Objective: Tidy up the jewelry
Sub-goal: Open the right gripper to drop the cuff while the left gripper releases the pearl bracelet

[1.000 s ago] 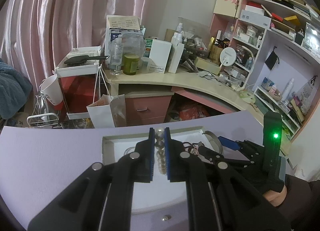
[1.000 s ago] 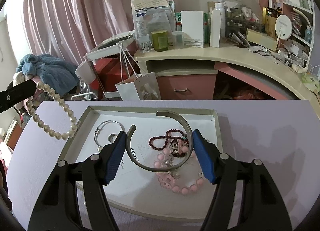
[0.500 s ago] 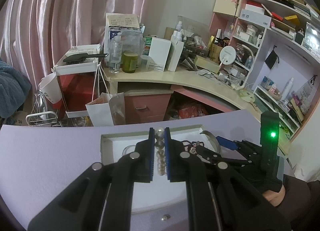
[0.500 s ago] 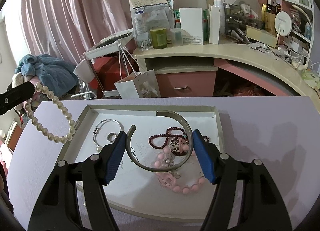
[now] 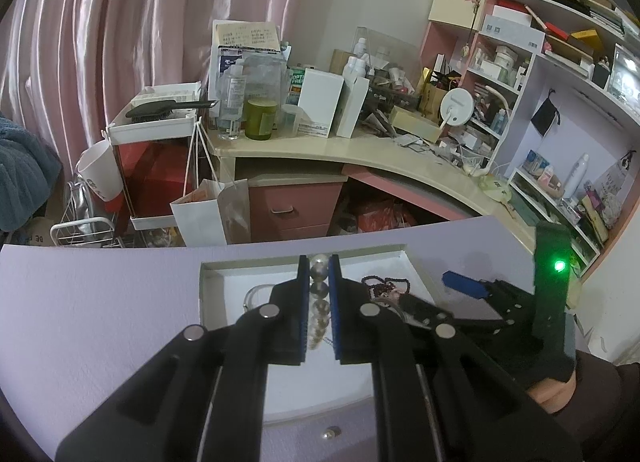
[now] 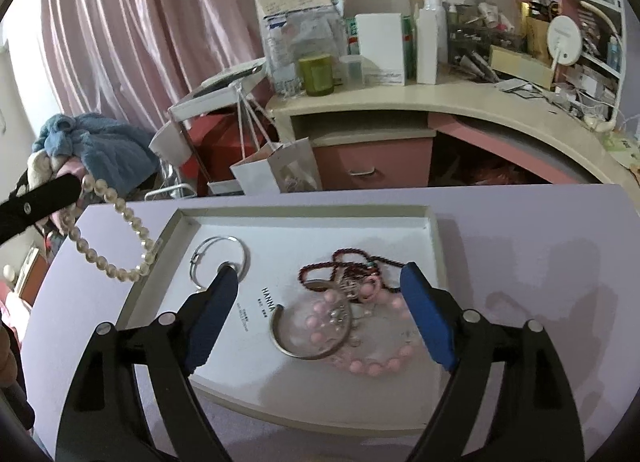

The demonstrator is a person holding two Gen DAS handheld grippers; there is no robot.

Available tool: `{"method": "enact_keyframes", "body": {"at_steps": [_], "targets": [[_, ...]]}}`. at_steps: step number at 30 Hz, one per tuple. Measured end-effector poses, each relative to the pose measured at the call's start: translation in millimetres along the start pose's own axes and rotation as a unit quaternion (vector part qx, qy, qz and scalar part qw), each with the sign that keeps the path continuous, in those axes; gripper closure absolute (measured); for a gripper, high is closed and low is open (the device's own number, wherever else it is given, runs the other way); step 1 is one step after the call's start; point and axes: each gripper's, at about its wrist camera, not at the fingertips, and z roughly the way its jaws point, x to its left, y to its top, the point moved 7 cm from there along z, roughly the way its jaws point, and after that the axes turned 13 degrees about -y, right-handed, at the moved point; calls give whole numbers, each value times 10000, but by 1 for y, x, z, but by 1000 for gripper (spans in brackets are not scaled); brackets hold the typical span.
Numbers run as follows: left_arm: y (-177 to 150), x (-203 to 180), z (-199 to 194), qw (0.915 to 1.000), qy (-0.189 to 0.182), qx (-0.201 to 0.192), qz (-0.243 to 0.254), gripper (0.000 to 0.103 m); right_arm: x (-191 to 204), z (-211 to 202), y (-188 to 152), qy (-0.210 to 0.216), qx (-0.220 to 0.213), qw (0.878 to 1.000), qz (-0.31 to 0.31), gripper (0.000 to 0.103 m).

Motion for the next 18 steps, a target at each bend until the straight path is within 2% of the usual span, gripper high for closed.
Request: {"method": "enact_keyframes", "body": {"at_steps": [12, 13, 14, 15, 18], "targets": [[-20, -2, 9, 9996, -108, 230, -115, 91, -31, -3, 3, -251, -31, 9991, 326, 18], [-17, -1, 7, 9996, -107, 215, -137, 79, -31, -4, 3, -252, -35, 9991, 325, 18], [-16, -1, 4, 9997, -84, 157, -160, 57, -31, -5, 3, -248, -40, 9992, 324, 18], [-14, 0, 1, 9998, -52, 84, -176, 52, -32, -6, 2, -247, -51, 9992, 322, 18], [-7, 3, -5, 9998, -2, -26, -220, 52, -32, -8, 2, -243, -72, 9991, 326, 18]]}}
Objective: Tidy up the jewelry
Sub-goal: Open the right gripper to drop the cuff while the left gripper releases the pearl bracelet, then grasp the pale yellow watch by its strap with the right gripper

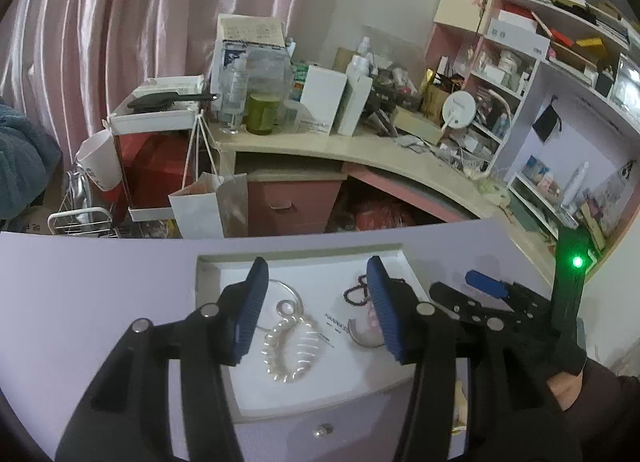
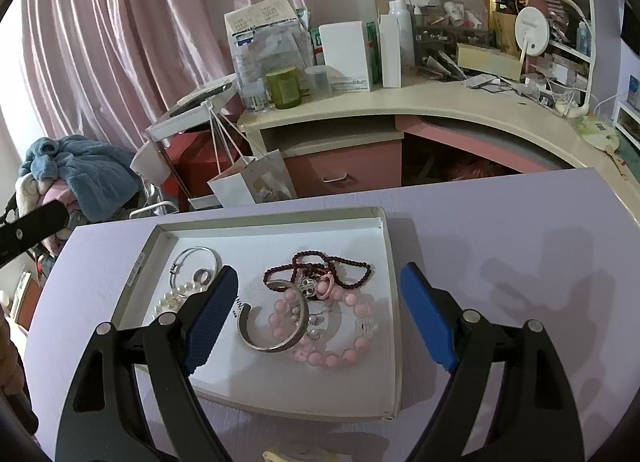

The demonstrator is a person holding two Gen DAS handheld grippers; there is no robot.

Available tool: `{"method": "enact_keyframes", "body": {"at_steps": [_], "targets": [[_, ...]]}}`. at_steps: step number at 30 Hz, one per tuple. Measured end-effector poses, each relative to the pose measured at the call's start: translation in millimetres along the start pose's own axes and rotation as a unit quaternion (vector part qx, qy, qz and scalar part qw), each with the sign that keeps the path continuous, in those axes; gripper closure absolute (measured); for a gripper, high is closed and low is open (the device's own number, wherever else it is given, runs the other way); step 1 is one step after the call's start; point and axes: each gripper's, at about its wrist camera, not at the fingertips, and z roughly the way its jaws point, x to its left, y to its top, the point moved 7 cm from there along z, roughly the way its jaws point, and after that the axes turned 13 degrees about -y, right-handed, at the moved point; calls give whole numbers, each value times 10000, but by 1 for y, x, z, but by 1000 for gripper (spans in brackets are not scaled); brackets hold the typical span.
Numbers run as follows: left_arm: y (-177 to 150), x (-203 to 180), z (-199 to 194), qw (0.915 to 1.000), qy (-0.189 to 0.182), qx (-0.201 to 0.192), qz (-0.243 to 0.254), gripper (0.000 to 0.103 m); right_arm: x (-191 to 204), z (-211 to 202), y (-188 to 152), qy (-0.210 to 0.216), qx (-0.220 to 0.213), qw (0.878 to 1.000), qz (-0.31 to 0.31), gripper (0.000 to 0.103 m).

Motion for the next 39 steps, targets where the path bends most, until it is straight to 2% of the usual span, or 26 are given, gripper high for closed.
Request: {"method": "enact_keyframes", "body": {"at_steps": [11, 24, 28, 32, 39], "targets": [[8, 8, -14, 9999, 101, -116, -79, 52, -5, -14, 0, -6, -104, 9999, 42, 18], [7, -18, -63, 9992, 83, -386, 93, 51, -7, -62, -17, 20, -342, 9994, -5, 18], [0, -29, -82, 9988, 111, -466, 125, 50, -6, -76, -33, 35, -356, 9994, -41, 18], [-12, -34, -99, 9984, 172, -537, 75, 44, -5, -83, -48, 26, -321, 9994, -92, 18], [-45, -31, -123, 9977, 331, -559, -183, 40, -1, -75, -91, -41, 78, 9998, -182, 18]]}}
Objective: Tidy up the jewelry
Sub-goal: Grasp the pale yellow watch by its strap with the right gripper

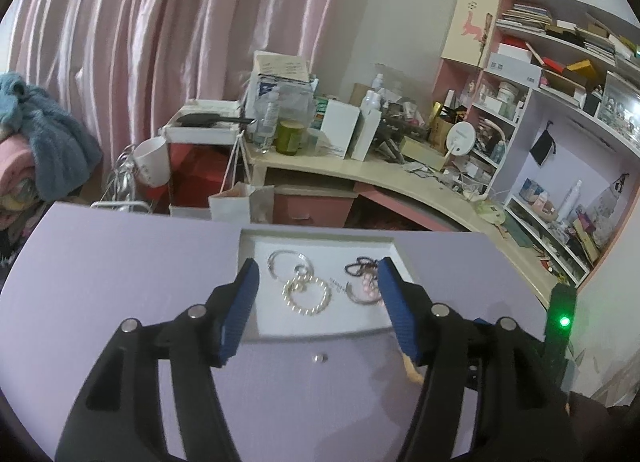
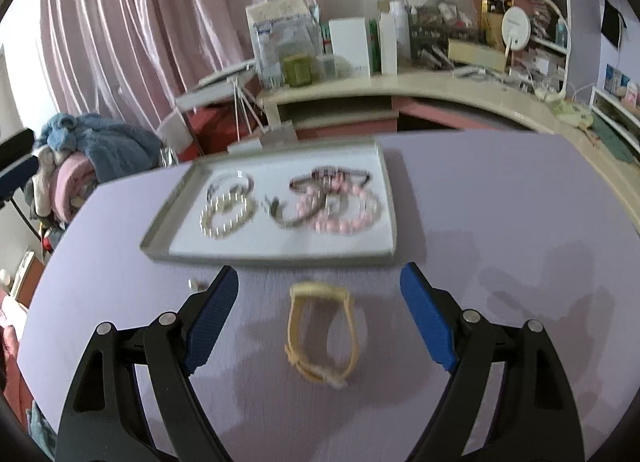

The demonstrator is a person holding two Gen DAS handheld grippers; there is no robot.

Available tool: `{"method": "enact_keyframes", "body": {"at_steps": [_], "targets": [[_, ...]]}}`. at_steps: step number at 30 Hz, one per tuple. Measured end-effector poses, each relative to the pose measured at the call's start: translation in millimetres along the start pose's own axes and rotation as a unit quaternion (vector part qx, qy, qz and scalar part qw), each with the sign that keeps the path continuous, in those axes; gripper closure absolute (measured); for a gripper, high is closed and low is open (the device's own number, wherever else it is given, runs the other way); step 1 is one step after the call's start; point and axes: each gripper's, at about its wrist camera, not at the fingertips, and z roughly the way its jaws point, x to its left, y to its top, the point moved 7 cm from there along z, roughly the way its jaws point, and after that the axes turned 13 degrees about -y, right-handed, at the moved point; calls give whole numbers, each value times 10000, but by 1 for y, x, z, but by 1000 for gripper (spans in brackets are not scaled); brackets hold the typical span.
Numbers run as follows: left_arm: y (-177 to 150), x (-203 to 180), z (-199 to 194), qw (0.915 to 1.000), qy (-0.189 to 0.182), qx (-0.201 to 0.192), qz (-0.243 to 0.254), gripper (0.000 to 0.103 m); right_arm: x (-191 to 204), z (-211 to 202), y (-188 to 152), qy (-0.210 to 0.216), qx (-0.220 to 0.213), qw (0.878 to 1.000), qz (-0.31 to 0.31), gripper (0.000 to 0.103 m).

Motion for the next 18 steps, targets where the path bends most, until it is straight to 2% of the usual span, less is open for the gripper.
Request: {"method": "enact_keyframes", "body": {"at_steps": [10, 18], "targets": [[-45, 11, -35, 9985, 343, -131, -406, 28, 3, 24, -40, -258, 368, 9990, -68, 18], [-68, 11, -48, 9979, 493, -76, -425, 26, 4, 36, -49, -446, 538, 9974, -148, 21]]}}
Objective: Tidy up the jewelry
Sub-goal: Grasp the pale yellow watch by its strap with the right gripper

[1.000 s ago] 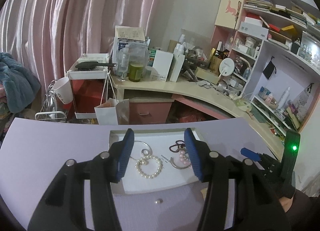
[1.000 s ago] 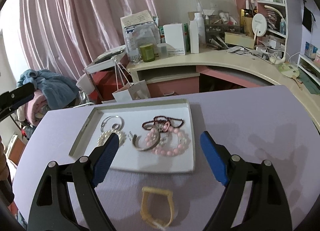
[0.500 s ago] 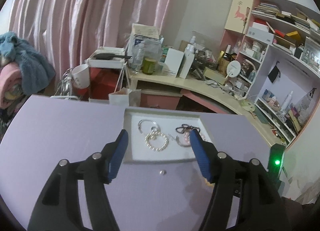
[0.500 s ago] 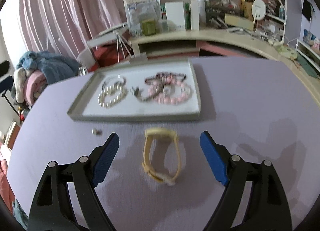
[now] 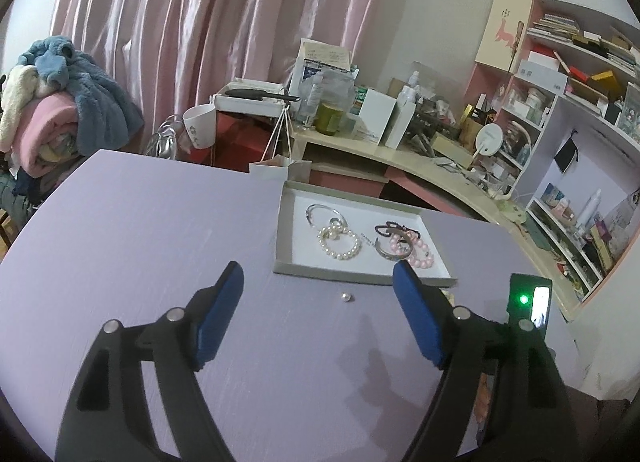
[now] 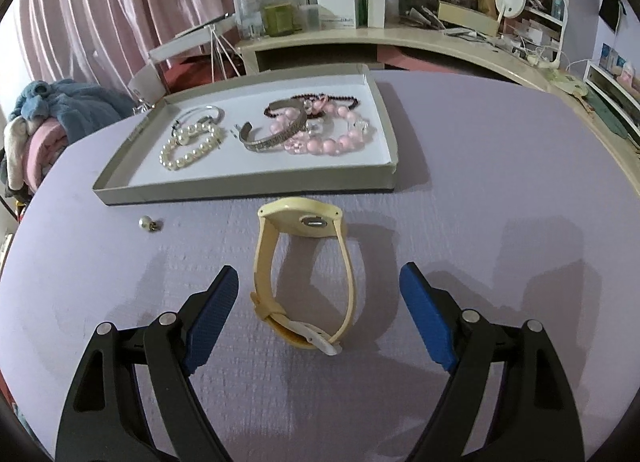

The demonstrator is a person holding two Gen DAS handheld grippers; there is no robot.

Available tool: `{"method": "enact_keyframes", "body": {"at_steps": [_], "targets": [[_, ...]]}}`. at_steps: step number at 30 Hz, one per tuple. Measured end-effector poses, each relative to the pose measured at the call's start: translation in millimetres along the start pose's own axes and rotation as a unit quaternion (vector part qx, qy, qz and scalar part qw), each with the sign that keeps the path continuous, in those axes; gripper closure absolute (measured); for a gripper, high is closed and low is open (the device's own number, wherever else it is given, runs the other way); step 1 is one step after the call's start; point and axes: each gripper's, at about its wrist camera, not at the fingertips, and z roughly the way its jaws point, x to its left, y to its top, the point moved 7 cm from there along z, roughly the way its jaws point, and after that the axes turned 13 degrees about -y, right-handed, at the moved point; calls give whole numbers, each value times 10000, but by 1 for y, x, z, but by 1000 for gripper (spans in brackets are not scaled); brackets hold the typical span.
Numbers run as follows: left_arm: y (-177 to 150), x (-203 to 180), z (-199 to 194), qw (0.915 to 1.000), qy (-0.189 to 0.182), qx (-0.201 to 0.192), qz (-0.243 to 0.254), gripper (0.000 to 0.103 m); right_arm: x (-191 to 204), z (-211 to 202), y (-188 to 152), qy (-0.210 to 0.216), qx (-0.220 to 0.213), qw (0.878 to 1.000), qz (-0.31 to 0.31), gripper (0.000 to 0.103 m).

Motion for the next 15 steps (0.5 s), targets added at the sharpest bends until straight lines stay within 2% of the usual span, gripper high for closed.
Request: {"method": "enact_keyframes", "body": {"at_steps": [4, 10, 11, 13, 15], "targets": [[-2, -1, -3, 10000, 30, 28, 55, 25, 3, 4, -1, -38, 65, 10000, -28, 29], [-1, 0, -3, 9999, 53, 66, 108, 25, 5, 6, 0, -105, 78, 9999, -52, 33], [-1, 0, -2, 9999, 50, 72, 114, 25, 5, 8, 0, -119, 79, 9999, -66, 37], [-2, 1, 0, 9998, 57, 114, 130, 25, 9, 10, 0, -40, 95, 9998, -139, 56], [-4, 2, 5, 9998, 42, 175, 112, 25, 11, 7, 0, -14, 112, 9997, -218, 64]]}}
